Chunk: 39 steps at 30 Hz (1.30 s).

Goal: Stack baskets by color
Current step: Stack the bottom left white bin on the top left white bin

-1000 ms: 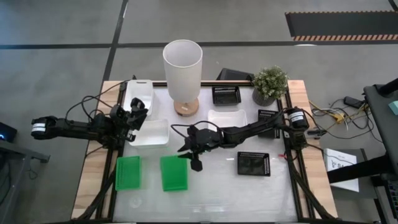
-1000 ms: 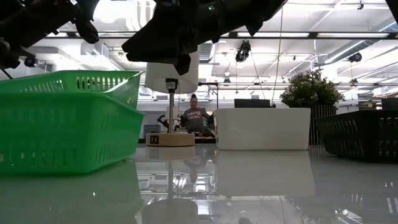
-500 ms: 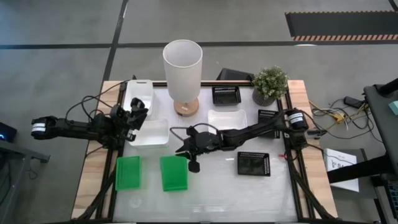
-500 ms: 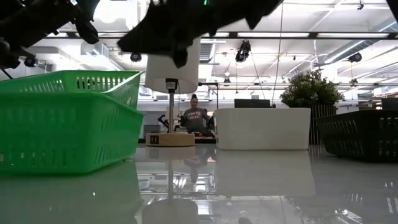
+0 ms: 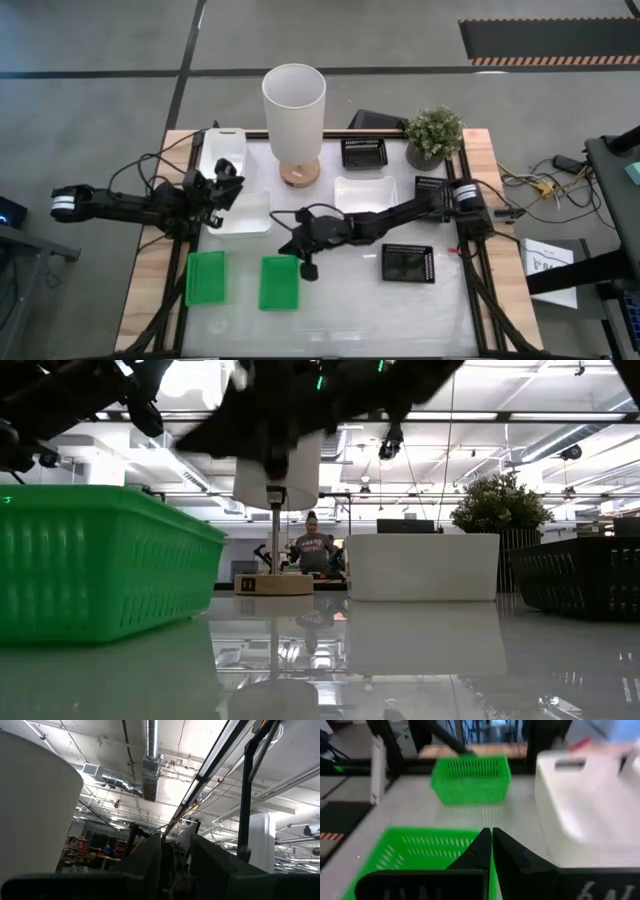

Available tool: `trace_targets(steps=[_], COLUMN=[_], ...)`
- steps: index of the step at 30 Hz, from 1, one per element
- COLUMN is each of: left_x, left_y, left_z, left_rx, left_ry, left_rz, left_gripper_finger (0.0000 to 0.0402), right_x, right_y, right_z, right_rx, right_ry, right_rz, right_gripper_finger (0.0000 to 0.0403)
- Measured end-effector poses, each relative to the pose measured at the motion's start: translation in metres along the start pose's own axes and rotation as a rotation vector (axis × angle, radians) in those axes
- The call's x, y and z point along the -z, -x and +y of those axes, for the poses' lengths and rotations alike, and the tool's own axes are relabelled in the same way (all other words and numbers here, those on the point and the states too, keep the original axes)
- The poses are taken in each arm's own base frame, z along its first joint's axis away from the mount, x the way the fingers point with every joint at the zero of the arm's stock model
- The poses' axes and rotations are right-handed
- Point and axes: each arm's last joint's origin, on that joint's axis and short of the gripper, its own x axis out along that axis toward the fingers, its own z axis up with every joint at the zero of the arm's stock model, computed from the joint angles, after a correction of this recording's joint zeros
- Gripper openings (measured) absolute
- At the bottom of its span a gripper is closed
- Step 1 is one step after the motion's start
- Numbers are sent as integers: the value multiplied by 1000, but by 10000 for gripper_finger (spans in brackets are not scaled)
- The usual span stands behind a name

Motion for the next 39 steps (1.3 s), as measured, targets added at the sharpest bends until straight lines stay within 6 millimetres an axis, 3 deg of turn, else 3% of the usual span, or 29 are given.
trace_targets(steps=[3,6,9,12,17,26,34,36,39], left_x=[2,6,13,24,43,18,21,23,28], left_y=[0,-1,-5,-12,-29,-60,-53,-52,-59], left_z=[1,1,1,0,-3,-19,-20,-23,-35], left_rx=[-3,-5,3,-14,-110,-395,-797,-800,-616], left_ry=[0,6,31,85,147,148,233,210,137], left_rz=[11,48,121,248,633,1352,1805,1935,2063], left_gripper_finger=[89,89,89,86,68,19,0,0,0], right_x=[-21,-29,-27,-13,17,48,54,52,51], right_y=[22,44,66,87,122,167,195,200,207], right_z=[9,23,40,55,68,64,58,57,56], right_rx=[18,61,115,150,144,117,117,118,119], right_ry=[66,130,185,216,209,193,242,262,282], right_rz=[21,98,154,182,164,19,-45,-61,-79], right_gripper_finger=[9,8,8,8,8,8,9,9,9])
